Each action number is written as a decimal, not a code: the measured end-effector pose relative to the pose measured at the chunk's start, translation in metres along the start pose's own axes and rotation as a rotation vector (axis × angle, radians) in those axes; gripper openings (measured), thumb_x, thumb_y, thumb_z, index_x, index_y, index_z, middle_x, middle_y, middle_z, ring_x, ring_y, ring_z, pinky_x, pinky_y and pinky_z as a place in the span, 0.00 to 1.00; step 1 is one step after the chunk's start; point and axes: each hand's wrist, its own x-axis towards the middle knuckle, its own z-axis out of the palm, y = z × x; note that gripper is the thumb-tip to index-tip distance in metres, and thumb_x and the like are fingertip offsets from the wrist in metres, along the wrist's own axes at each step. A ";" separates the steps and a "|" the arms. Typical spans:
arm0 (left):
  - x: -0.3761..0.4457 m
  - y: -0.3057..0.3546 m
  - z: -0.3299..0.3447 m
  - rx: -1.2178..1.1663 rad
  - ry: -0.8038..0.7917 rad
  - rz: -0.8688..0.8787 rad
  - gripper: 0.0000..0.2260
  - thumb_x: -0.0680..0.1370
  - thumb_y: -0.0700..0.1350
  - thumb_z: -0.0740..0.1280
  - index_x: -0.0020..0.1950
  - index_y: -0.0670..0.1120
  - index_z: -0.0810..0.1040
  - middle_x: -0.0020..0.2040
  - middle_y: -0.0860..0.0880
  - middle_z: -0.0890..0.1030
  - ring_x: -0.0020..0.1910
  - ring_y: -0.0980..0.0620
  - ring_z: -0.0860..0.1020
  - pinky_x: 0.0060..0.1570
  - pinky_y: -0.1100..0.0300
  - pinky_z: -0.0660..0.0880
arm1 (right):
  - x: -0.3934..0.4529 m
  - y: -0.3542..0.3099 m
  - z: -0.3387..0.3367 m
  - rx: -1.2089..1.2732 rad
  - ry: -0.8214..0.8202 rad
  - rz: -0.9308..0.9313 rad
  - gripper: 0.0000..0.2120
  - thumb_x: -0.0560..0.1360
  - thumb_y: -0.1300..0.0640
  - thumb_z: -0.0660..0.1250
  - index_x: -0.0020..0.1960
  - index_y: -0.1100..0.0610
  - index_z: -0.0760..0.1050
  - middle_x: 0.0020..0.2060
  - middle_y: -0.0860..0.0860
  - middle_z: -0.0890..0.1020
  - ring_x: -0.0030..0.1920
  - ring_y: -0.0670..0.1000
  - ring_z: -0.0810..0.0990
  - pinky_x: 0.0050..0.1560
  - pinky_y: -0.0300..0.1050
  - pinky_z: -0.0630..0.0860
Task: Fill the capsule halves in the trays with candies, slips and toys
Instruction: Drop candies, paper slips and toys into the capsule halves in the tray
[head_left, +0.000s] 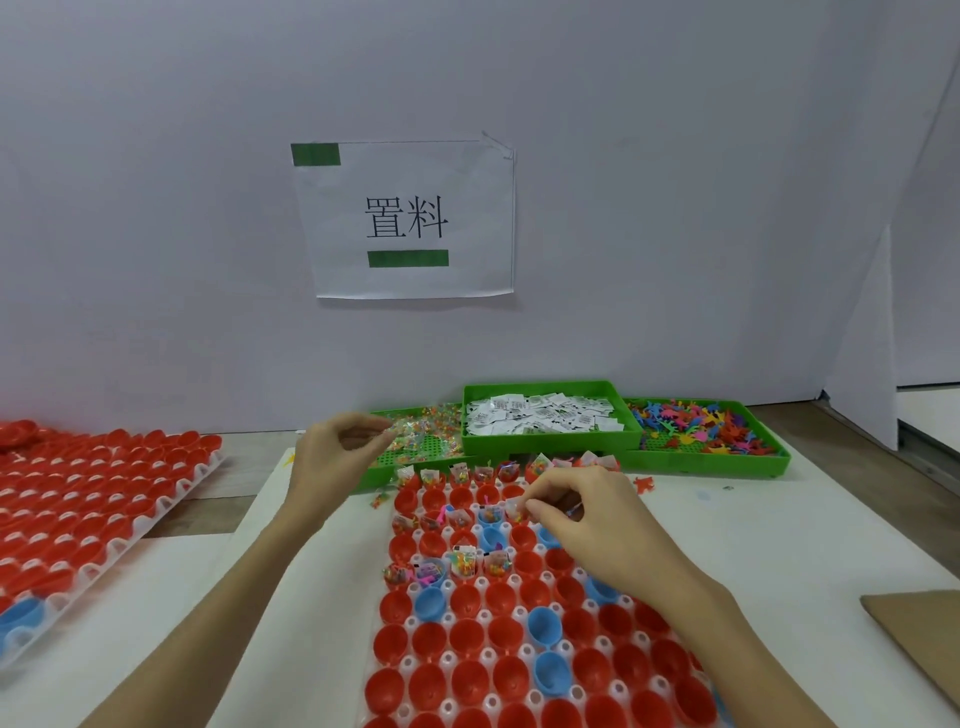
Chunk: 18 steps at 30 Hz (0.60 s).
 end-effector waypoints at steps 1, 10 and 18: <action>-0.010 -0.003 -0.002 -0.008 0.037 0.024 0.06 0.76 0.43 0.77 0.52 0.47 0.87 0.46 0.54 0.87 0.44 0.59 0.84 0.48 0.65 0.81 | 0.000 0.000 -0.001 0.005 0.006 0.000 0.06 0.79 0.57 0.71 0.48 0.50 0.86 0.39 0.41 0.85 0.45 0.38 0.82 0.49 0.31 0.77; -0.060 -0.029 0.008 0.447 -0.076 0.375 0.19 0.74 0.25 0.71 0.58 0.45 0.87 0.49 0.45 0.78 0.50 0.48 0.72 0.48 0.61 0.70 | 0.004 0.007 -0.013 0.009 0.055 0.047 0.09 0.78 0.59 0.72 0.44 0.47 0.86 0.38 0.38 0.85 0.41 0.37 0.82 0.43 0.29 0.75; -0.068 -0.031 0.017 0.441 -0.114 0.342 0.22 0.72 0.28 0.75 0.62 0.47 0.85 0.52 0.46 0.78 0.52 0.50 0.72 0.49 0.64 0.71 | 0.004 0.008 -0.020 0.043 0.057 0.048 0.10 0.78 0.59 0.71 0.45 0.45 0.85 0.40 0.40 0.86 0.43 0.40 0.84 0.46 0.36 0.80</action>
